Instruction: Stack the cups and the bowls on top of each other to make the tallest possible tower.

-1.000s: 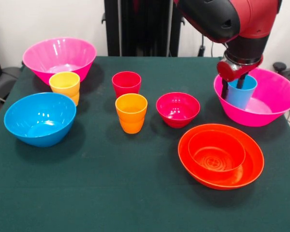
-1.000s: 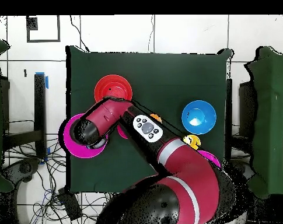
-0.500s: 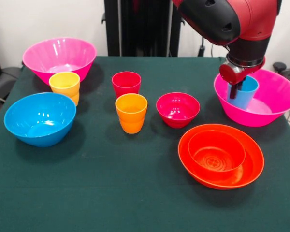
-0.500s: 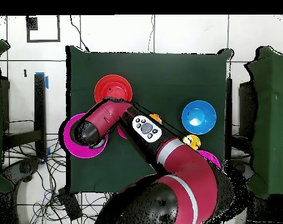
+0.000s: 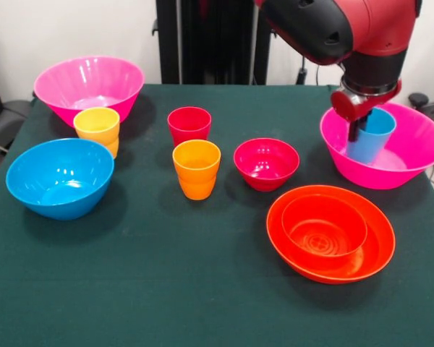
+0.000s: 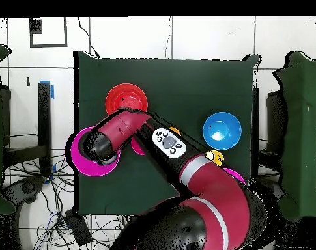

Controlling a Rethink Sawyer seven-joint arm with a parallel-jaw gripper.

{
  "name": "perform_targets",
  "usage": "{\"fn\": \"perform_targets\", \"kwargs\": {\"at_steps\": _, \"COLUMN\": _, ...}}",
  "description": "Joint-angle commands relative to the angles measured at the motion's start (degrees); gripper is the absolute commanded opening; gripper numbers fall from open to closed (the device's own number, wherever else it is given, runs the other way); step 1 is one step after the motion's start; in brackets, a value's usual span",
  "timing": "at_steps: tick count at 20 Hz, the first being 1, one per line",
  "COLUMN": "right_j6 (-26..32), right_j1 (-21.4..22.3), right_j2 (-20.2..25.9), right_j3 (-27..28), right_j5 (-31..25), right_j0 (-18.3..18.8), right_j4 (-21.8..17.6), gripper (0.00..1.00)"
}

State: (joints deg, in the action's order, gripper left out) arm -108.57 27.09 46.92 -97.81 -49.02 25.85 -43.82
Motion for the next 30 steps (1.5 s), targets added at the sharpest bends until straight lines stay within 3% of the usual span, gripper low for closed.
{"fn": "perform_targets", "kwargs": {"at_steps": 1, "right_j6": 16.9, "right_j1": 4.7, "right_j2": 3.4, "right_j3": -0.4, "right_j5": -14.0, "right_j0": 3.7, "right_j4": 8.0, "gripper": 0.00}}
{"fn": "perform_targets", "kwargs": {"at_steps": 11, "right_j6": 17.0, "right_j1": 5.8, "right_j2": 5.1, "right_j3": 4.4, "right_j5": -17.4, "right_j0": 4.3, "right_j4": 9.1, "gripper": 0.00}}
{"fn": "perform_targets", "kwargs": {"at_steps": 19, "right_j6": 11.1, "right_j1": 6.0, "right_j2": 3.7, "right_j3": 11.3, "right_j5": -13.8, "right_j0": 2.2, "right_j4": 7.5, "gripper": 0.00}}
{"fn": "perform_targets", "kwargs": {"at_steps": 30, "right_j6": 6.6, "right_j1": 10.2, "right_j2": 0.7, "right_j3": 10.0, "right_j5": -8.9, "right_j0": 2.4, "right_j4": 3.7, "gripper": 0.00}}
